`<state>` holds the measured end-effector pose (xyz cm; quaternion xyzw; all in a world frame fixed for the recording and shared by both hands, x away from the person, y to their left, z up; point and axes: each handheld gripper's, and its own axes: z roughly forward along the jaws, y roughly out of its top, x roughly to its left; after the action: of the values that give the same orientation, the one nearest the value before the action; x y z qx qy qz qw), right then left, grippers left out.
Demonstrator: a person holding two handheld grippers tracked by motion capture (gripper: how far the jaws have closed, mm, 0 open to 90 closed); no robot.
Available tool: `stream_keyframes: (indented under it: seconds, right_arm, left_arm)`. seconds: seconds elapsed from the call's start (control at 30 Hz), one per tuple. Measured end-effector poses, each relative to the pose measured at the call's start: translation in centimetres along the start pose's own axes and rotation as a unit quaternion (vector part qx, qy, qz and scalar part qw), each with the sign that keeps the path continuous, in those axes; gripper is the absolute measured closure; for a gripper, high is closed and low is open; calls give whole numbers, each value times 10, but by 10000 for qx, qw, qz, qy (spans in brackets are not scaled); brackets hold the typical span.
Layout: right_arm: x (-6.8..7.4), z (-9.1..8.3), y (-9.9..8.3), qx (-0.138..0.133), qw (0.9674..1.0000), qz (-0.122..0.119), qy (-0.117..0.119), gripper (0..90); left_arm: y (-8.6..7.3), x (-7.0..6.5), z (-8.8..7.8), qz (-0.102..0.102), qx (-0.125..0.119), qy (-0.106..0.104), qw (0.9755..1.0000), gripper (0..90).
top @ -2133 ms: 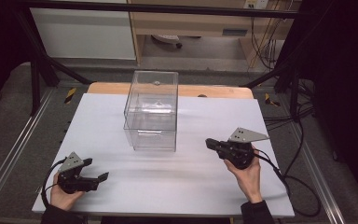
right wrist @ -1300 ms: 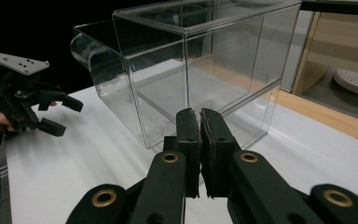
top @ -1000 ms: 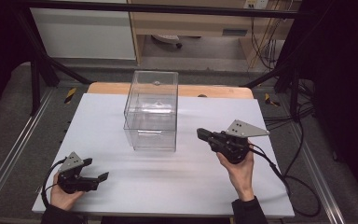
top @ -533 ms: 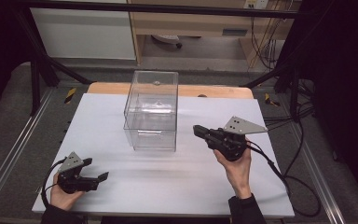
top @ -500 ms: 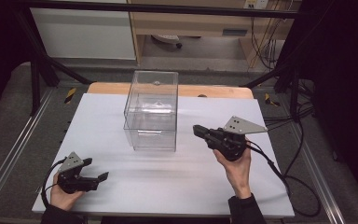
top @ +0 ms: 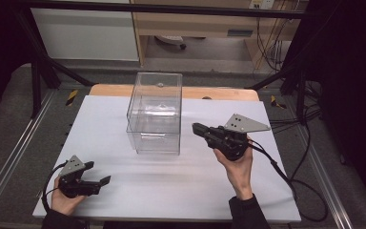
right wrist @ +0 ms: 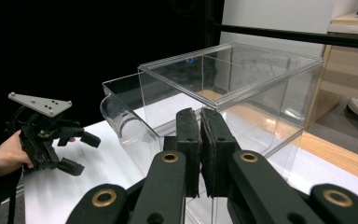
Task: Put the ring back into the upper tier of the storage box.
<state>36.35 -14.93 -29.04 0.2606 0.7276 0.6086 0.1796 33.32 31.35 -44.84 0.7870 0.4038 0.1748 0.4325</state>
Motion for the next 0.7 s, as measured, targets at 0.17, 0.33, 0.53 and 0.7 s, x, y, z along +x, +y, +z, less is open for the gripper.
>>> stream_keyframes:
  seconds: [0.17, 0.33, 0.53, 0.7]
  right_arm:
    - [3, 4, 6, -41, 10000, -20, 44, 872]
    - [5, 9, 11, -62, 9999, -35, 85, 872]
    - [8, 15, 16, -53, 9999, -70, 128, 872]
    - [9, 18, 18, -26, 9998, -101, 142, 871]
  left_arm:
    - [0, 0, 0, 2, -3, 0, 10000, 81]
    - [0, 0, 0, 6, 1, 2, 10000, 81]
    - [0, 0, 0, 0, -3, 0, 10000, 81]
    - [0, 0, 0, 3, -1, 4, 10000, 81]
